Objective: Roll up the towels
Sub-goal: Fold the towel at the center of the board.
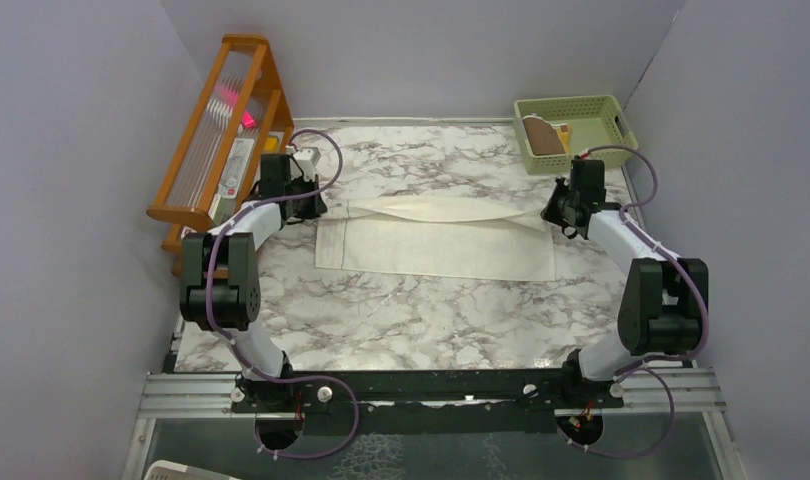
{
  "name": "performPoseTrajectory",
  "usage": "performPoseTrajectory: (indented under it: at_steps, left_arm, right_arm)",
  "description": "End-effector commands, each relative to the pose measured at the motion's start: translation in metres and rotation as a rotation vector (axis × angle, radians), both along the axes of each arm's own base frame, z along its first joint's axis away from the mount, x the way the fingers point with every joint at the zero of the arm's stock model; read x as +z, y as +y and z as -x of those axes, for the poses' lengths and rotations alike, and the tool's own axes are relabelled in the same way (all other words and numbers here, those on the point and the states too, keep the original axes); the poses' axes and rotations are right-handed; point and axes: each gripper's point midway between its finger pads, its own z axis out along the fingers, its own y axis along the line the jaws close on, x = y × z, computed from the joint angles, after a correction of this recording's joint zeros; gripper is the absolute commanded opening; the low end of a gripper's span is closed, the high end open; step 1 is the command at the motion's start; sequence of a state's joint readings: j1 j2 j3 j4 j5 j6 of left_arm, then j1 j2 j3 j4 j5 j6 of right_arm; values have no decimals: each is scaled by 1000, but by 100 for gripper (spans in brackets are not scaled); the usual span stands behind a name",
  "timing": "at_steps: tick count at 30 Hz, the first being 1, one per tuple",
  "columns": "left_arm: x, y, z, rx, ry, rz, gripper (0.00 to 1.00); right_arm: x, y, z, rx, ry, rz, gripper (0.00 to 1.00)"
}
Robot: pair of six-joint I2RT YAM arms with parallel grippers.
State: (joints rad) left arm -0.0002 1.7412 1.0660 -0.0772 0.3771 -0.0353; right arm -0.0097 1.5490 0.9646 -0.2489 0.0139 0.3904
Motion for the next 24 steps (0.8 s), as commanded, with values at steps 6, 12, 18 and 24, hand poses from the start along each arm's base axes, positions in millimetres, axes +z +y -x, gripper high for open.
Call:
performPoseTrajectory:
  at_steps: [6, 12, 18, 24]
  left_arm:
    - [39, 13, 19, 56, -94, -53, 0]
    - [29, 26, 33, 94, -51, -121, 0]
    - [19, 32, 45, 122, -13, -141, 0]
    - [18, 30, 55, 131, -3, -124, 0]
  right_arm:
    - [6, -11, 24, -83, 11, 15, 1]
    - [3, -22, 35, -145, 27, 47, 1]
    - [-2, -26, 49, -182, 49, 57, 1]
    - [-7, -25, 62, -196, 62, 37, 1]
